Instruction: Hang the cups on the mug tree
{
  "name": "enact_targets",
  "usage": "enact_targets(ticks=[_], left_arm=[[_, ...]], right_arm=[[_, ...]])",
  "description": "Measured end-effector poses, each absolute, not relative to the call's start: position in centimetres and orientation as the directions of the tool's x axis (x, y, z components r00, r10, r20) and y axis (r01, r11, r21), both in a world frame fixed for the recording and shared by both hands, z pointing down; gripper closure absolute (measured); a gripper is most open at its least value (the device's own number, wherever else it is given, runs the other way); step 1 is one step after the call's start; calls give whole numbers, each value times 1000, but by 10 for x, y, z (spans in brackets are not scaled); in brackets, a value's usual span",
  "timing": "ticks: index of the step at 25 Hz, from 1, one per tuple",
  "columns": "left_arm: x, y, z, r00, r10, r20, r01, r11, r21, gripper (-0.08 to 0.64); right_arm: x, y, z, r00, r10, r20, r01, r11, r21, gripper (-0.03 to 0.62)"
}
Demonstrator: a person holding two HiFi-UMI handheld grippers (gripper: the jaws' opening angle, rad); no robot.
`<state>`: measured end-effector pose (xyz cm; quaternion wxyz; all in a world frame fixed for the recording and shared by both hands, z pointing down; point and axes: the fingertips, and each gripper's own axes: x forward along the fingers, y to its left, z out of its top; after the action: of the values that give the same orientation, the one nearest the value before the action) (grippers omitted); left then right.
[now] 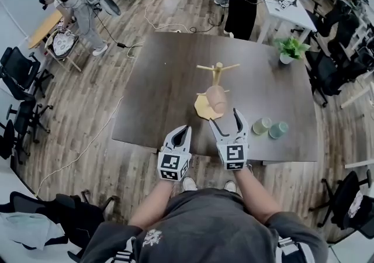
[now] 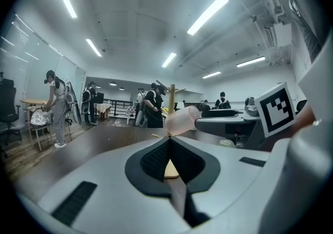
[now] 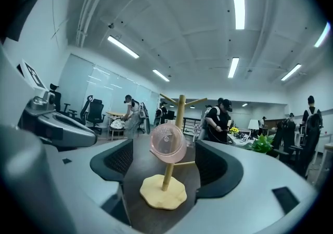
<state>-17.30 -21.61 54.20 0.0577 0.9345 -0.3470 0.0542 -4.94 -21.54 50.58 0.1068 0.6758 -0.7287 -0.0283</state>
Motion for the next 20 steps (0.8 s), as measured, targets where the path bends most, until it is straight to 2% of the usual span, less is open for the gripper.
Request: enact_targets(ticks=[2, 8, 12, 16, 20], left_arm=[[-173, -211, 538, 766, -629, 132, -638, -769, 37, 554], [-153, -202, 521, 813, -577, 81, -579, -815, 14, 554], [-140, -199, 512, 811, -581, 70, -584, -811, 36, 554], [-129, -194, 504, 801, -598, 43, -599, -800, 42, 554], [-104, -182, 497, 811, -585, 30, -585, -810, 39, 554]], right_arm=[[-50, -202, 500, -54, -992, 114, -981, 74, 182, 216], [-42, -173, 486, -16, -996, 83, -979, 33, 201, 355], [-33, -162, 480, -2, -998, 61, -980, 14, 200, 497], [-21, -155, 476, -8, -998, 66, -987, 19, 157, 559], [-8, -148, 477, -37, -996, 84, -987, 49, 151, 568]])
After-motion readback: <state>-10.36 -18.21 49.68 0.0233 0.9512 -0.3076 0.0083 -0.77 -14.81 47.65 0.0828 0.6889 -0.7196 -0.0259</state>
